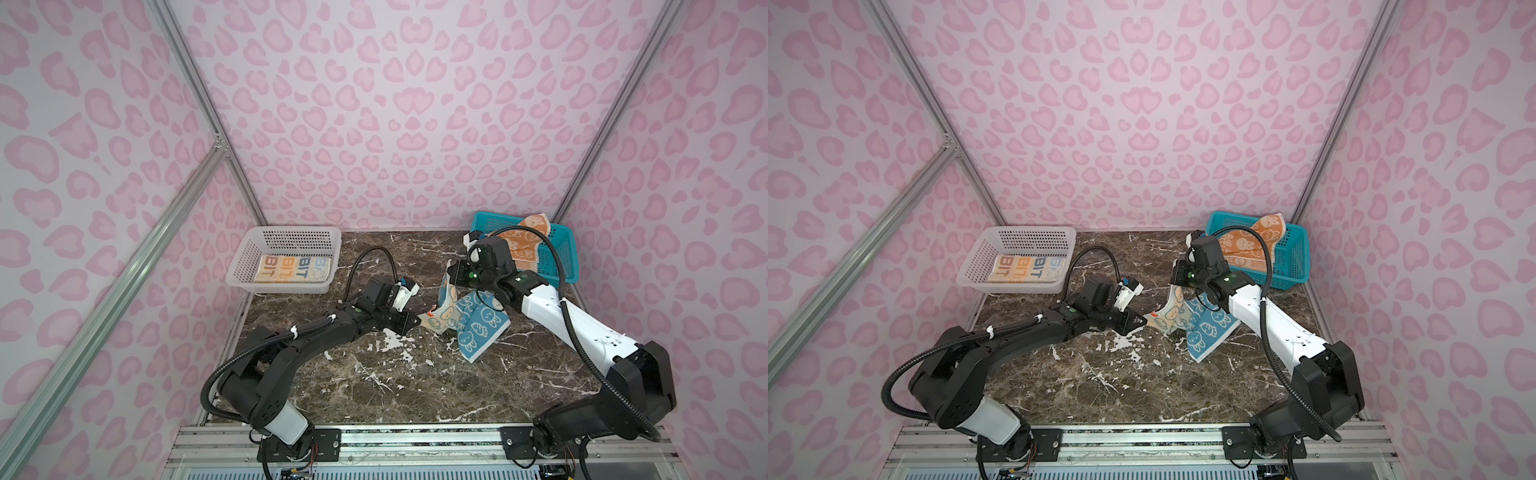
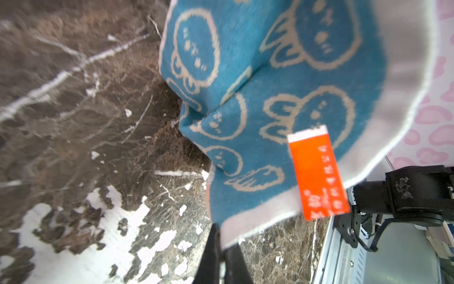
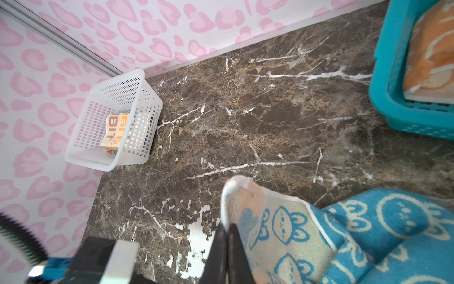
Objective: Fold and stack the towels
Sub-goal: 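Lift the blue towel by two corners with both grippers, spreading them apart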
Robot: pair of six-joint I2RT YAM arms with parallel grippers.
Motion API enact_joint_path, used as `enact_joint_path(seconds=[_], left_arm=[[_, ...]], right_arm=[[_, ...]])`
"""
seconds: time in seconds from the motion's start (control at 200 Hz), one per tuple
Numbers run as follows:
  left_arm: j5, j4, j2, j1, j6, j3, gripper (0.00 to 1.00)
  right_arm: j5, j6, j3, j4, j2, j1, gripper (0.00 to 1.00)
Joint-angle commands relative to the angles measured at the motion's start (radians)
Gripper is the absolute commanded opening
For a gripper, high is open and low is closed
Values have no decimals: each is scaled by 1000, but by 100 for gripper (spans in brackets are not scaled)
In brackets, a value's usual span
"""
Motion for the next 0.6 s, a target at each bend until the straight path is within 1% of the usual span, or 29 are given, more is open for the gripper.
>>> enact_joint_path(seconds=[0.0,0.085,0.155,0.225,0.315,0.41,0.49,0.54,0.595], left_arm=[[-101,-100,-51,42,41,66,4],[-140,-183,-63,108,85,155,4],[-139,-226,-59,176,121,254,4],[-155,-290,-28,235,171,398,4],[-183,-366,21,285,241,630,4],[-197,-403,57,314,290,832,4],[-216,-438,79,321,329,971,4],[-230,-460,88,321,351,1041,4],[-237,-474,86,321,368,1081,4]], right_arm=[[-20,-53,61,-23,35,-2,0],[-37,-76,151,-27,75,-20,0],[-49,-100,257,-36,114,-34,0],[-43,-141,387,-58,155,-37,0],[-37,-185,549,-78,202,-45,0],[-42,-220,728,-125,257,-65,0],[-45,-250,870,-181,289,-80,0],[-40,-269,920,-197,290,-86,0],[-41,-280,941,-201,277,-95,0]])
